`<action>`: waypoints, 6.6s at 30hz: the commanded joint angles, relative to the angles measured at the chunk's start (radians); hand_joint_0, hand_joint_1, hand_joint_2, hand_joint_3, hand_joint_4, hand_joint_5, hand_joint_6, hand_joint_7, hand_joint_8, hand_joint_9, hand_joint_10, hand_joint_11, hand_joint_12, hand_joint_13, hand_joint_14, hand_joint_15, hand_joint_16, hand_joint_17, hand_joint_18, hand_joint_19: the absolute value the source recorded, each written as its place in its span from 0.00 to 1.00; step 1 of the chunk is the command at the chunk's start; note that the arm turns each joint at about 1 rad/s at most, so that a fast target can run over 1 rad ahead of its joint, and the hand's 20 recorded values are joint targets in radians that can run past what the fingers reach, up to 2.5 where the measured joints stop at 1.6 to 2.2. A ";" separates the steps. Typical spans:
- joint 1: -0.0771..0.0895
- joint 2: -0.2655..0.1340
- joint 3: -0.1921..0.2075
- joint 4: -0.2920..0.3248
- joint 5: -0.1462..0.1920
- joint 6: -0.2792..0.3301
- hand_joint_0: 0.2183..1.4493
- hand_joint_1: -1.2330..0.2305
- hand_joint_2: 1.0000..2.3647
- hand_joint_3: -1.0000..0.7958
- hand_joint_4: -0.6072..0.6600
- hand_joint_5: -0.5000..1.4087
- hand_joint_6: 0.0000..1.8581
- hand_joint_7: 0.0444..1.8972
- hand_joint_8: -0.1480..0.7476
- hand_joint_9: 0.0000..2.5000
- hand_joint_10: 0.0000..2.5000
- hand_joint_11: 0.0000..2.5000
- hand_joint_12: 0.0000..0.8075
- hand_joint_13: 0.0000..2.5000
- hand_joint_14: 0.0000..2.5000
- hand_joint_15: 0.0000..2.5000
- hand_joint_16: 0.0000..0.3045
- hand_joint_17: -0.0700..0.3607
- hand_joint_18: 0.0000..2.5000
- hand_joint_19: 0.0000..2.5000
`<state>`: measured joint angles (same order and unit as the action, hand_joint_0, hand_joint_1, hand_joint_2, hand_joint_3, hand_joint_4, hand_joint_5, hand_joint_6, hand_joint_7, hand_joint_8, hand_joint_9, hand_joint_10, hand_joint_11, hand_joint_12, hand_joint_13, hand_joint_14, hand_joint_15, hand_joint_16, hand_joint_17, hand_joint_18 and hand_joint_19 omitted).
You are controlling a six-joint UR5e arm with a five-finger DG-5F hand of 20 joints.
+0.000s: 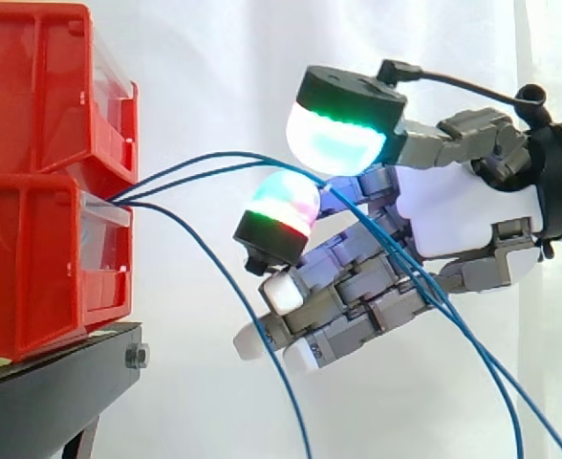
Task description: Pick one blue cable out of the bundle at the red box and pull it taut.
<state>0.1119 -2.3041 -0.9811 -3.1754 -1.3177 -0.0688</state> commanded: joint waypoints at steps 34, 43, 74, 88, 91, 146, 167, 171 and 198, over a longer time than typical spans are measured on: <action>0.000 0.000 -0.001 0.000 0.000 0.001 0.48 0.25 0.00 0.28 0.44 0.16 0.49 0.50 0.49 0.30 0.01 0.30 0.40 0.16 0.00 0.04 0.16 0.41 0.15 0.02; 0.000 0.000 -0.001 0.000 0.000 0.003 0.45 0.23 0.00 0.28 0.49 0.16 0.49 0.46 0.48 0.30 0.01 0.30 0.40 0.16 0.00 0.04 0.16 0.41 0.16 0.03; 0.000 0.000 -0.001 0.000 0.002 0.003 0.18 0.30 0.00 0.28 0.59 0.17 0.47 0.45 0.55 0.30 0.01 0.30 0.46 0.16 0.00 0.06 0.20 0.47 0.16 0.07; 0.000 0.000 -0.001 0.000 0.002 0.000 0.30 0.37 0.01 0.37 0.55 0.18 0.46 0.54 0.52 0.31 0.01 0.29 0.40 0.15 0.00 0.07 0.16 0.42 0.12 0.09; 0.000 0.000 -0.001 0.000 0.002 0.000 0.30 0.35 0.01 0.39 0.57 0.18 0.47 0.53 0.53 0.32 0.01 0.29 0.41 0.15 0.00 0.07 0.17 0.43 0.13 0.08; 0.002 0.000 -0.125 0.064 0.000 -0.051 0.35 0.25 0.01 0.55 0.36 0.19 0.49 0.64 0.51 0.38 0.01 0.34 0.40 0.20 0.00 0.07 0.16 0.42 0.18 0.08; 0.006 0.000 -0.182 0.166 -0.003 -0.051 0.36 0.25 0.01 0.55 0.36 0.19 0.49 0.64 0.52 0.37 0.01 0.33 0.40 0.20 0.00 0.07 0.16 0.42 0.18 0.08; 0.006 0.000 -0.191 0.215 -0.003 -0.049 0.35 0.25 0.01 0.55 0.36 0.19 0.49 0.64 0.51 0.37 0.01 0.32 0.40 0.20 0.00 0.07 0.16 0.42 0.18 0.08; 0.009 0.000 -0.278 0.465 -0.041 0.001 0.35 0.26 0.01 0.55 0.35 0.19 0.49 0.63 0.52 0.36 0.01 0.31 0.40 0.19 0.00 0.07 0.16 0.42 0.18 0.08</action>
<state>0.1210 -2.3051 -1.2589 -2.7106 -1.3593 -0.0673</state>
